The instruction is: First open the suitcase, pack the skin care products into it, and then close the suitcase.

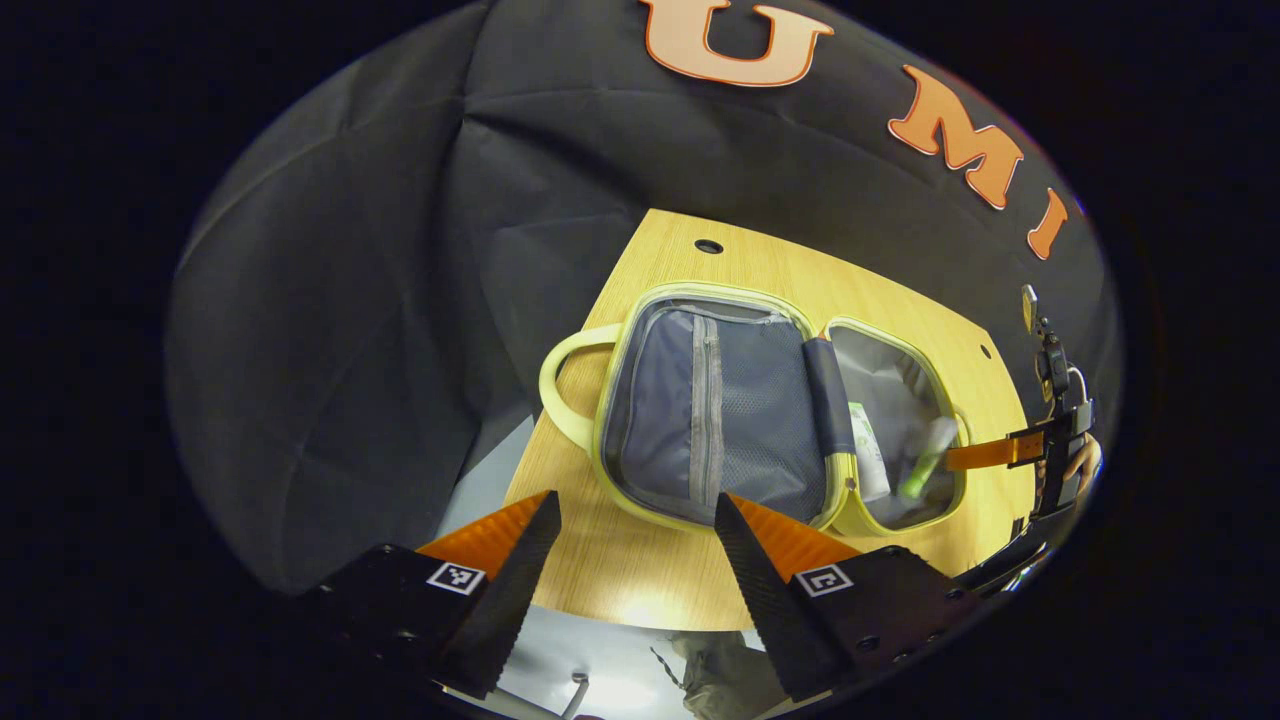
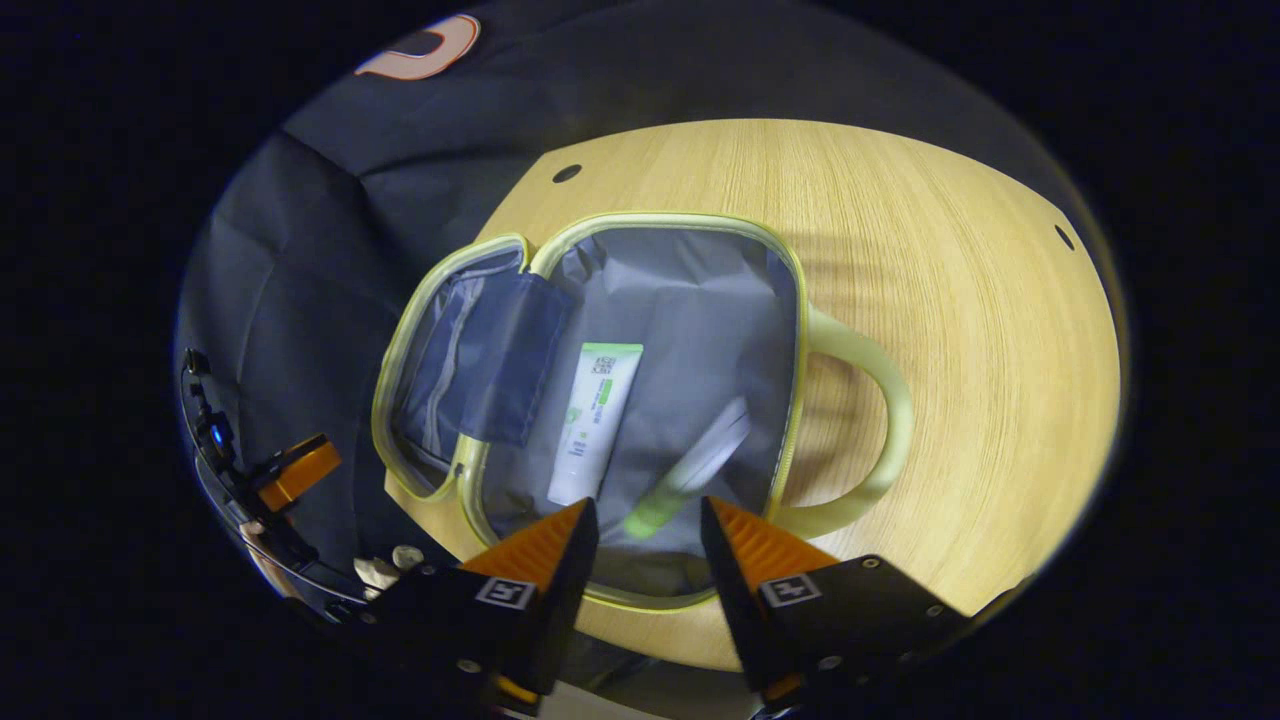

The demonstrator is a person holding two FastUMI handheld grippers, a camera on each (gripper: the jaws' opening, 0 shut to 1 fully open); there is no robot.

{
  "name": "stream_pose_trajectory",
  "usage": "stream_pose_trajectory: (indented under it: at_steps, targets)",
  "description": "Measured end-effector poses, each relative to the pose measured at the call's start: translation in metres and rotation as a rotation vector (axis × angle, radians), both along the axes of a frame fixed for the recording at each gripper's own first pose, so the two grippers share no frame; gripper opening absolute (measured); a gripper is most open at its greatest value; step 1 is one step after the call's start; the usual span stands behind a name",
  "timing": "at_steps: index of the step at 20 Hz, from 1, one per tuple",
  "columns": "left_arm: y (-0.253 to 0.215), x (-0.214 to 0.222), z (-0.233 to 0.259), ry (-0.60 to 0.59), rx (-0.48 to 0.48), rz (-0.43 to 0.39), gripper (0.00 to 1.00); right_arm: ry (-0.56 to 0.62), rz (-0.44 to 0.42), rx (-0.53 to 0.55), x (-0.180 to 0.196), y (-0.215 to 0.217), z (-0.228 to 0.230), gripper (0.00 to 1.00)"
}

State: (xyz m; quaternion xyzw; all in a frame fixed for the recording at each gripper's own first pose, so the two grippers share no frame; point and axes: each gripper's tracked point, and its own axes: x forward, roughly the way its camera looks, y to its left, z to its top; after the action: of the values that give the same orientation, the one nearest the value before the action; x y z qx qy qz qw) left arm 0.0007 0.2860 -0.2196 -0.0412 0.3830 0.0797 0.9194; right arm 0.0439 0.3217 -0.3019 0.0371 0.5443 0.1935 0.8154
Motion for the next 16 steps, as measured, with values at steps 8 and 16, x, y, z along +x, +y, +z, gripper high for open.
stream_pose_trajectory:
  at_steps: [8, 16]
  targets:
    - [0.026, 0.044, -0.005, -0.07, -0.157, 0.028, 0.97, -0.068, -0.029, 0.042, -0.003, 0.004, 0.026, 0.96]
    - [0.085, 0.089, -0.027, -0.164, -0.474, 0.131, 0.98, -0.108, -0.111, 0.115, 0.001, 0.004, 0.057, 0.96]
